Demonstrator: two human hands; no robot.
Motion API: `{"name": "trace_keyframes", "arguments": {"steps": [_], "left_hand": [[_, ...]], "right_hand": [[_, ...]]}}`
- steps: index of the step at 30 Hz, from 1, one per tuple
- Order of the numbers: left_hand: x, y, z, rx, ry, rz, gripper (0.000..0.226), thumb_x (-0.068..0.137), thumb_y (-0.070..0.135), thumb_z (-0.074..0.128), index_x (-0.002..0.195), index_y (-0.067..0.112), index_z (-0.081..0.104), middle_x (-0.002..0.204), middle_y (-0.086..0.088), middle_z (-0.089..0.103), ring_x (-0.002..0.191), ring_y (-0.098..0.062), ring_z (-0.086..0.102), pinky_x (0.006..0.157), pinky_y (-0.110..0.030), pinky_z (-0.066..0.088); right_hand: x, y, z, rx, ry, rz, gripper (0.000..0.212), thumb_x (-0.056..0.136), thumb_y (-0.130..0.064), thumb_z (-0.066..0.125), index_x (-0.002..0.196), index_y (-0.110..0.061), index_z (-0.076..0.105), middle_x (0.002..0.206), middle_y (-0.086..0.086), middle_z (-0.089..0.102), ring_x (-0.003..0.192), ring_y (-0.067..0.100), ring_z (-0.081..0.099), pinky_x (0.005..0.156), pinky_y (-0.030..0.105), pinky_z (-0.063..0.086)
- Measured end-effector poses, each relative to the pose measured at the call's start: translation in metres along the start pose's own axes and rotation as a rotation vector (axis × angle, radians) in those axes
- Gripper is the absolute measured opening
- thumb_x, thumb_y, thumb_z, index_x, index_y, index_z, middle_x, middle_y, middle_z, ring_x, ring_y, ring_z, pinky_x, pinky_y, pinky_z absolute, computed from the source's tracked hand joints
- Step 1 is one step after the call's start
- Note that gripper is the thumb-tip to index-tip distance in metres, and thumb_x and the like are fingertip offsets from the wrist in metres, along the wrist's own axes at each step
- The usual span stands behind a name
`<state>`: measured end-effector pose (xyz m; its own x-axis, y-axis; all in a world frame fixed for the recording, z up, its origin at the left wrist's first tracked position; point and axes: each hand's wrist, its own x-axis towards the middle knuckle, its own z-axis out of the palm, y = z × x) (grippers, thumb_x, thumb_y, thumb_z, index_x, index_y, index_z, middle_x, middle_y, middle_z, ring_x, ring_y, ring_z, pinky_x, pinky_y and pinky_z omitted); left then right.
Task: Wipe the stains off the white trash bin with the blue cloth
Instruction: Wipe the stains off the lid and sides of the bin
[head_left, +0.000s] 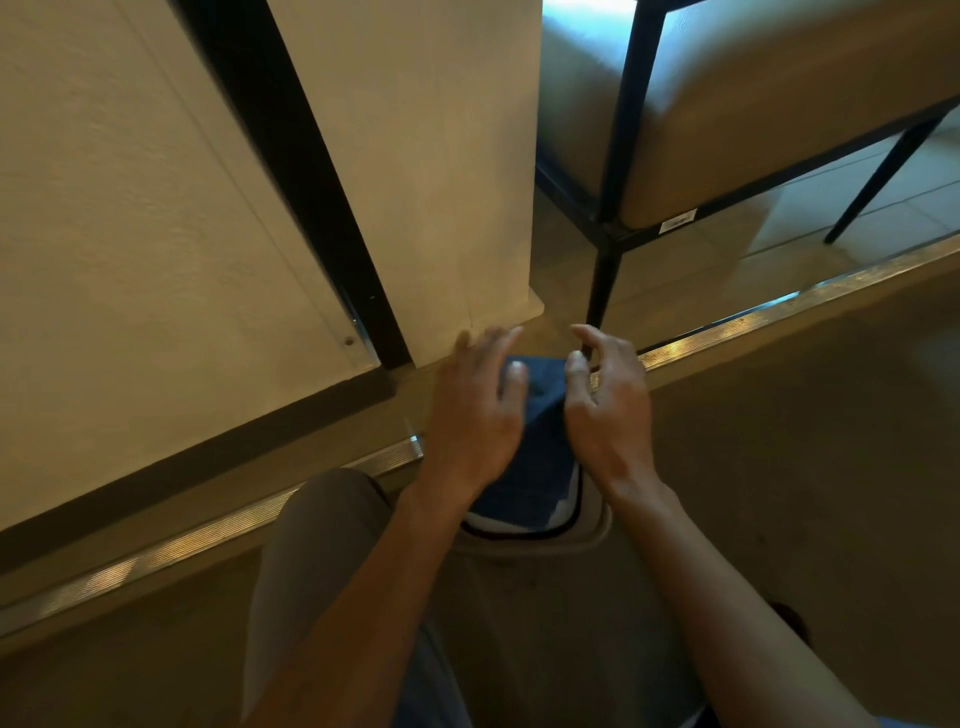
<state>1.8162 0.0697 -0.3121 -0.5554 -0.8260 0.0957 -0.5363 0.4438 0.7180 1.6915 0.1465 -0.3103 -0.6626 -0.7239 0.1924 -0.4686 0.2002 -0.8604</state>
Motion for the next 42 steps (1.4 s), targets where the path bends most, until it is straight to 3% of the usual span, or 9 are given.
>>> {"name": "trace_keyframes", "arguments": {"steps": [3,6,8,15,23,28,33,36,42], "left_hand": [[-0.005,-0.025,-0.012,-0.154,0.031,-0.122,0.041,0.110,0.043,0.033,0.147,0.034,0.047,0.149,0.009,0.049,0.133,0.000,0.042,0.112,-0.034,0.039],[-0.003,-0.033,-0.009,-0.173,0.049,-0.148,0.040,0.112,0.039,0.033,0.144,0.027,0.053,0.143,0.004,0.057,0.121,0.003,0.048,0.096,-0.015,0.037],[-0.001,-0.034,-0.006,-0.134,0.067,-0.119,0.038,0.112,0.036,0.034,0.140,0.025,0.057,0.138,0.004,0.060,0.122,0.000,0.049,0.100,-0.020,0.038],[-0.002,-0.043,-0.002,-0.031,0.047,-0.087,0.035,0.111,0.038,0.033,0.135,0.027,0.057,0.134,0.009,0.057,0.117,0.005,0.041,0.100,-0.024,0.033],[-0.003,-0.050,0.002,-0.001,0.133,-0.007,0.036,0.107,0.042,0.033,0.126,0.029,0.061,0.124,0.009,0.059,0.102,0.019,0.037,0.094,-0.024,0.034],[-0.003,-0.050,0.001,-0.068,0.135,-0.033,0.045,0.105,0.041,0.031,0.130,0.024,0.064,0.132,0.006,0.061,0.115,0.010,0.043,0.107,-0.030,0.035],[-0.003,-0.047,0.001,-0.082,0.150,-0.033,0.043,0.105,0.032,0.034,0.134,0.021,0.063,0.137,0.001,0.062,0.119,0.005,0.045,0.108,-0.025,0.033],[-0.003,-0.045,0.000,-0.067,0.118,-0.042,0.045,0.103,0.034,0.034,0.137,0.023,0.061,0.139,0.001,0.059,0.123,-0.006,0.049,0.110,-0.036,0.038],[-0.005,-0.046,-0.002,-0.152,0.091,-0.089,0.044,0.100,0.035,0.037,0.136,0.026,0.060,0.140,0.002,0.056,0.126,-0.012,0.047,0.110,-0.040,0.039]], "right_hand": [[-0.014,-0.014,0.014,-0.252,-0.140,-0.050,0.045,0.104,-0.051,0.036,0.137,-0.026,0.053,0.139,-0.004,0.048,0.131,0.016,0.045,0.110,0.049,0.041],[-0.023,-0.016,0.029,-0.442,-0.246,0.003,0.058,0.103,-0.059,0.031,0.148,-0.025,0.043,0.154,-0.001,0.037,0.147,0.031,0.029,0.117,0.062,0.026],[-0.024,-0.014,0.032,-0.489,-0.251,0.023,0.059,0.104,-0.058,0.030,0.152,-0.025,0.038,0.159,0.000,0.032,0.149,0.035,0.025,0.117,0.064,0.025],[0.000,-0.002,0.022,-0.370,-0.333,-0.011,0.048,0.108,-0.050,0.030,0.144,-0.023,0.047,0.144,0.000,0.045,0.133,0.025,0.044,0.104,0.048,0.044],[0.048,0.018,-0.012,0.026,-0.710,0.134,0.039,0.109,-0.043,0.038,0.141,-0.025,0.052,0.128,-0.005,0.053,0.118,0.015,0.055,0.103,0.045,0.048],[0.055,0.002,0.000,-0.528,-0.651,0.020,0.043,0.109,-0.044,0.030,0.137,-0.020,0.053,0.141,0.007,0.054,0.139,0.029,0.037,0.115,0.058,0.025],[0.012,-0.011,0.034,-0.745,-0.322,-0.132,0.056,0.106,-0.049,0.023,0.124,-0.013,0.062,0.125,0.011,0.063,0.121,0.029,0.053,0.101,0.048,0.040],[0.008,0.005,0.027,-0.617,-0.251,-0.298,0.053,0.107,-0.049,0.030,0.132,-0.014,0.061,0.130,0.008,0.065,0.125,0.026,0.055,0.107,0.046,0.041],[0.047,0.040,-0.001,-0.220,-0.601,-0.289,0.050,0.105,-0.054,0.033,0.137,-0.023,0.056,0.129,-0.005,0.059,0.114,0.004,0.054,0.090,0.026,0.044]]}}
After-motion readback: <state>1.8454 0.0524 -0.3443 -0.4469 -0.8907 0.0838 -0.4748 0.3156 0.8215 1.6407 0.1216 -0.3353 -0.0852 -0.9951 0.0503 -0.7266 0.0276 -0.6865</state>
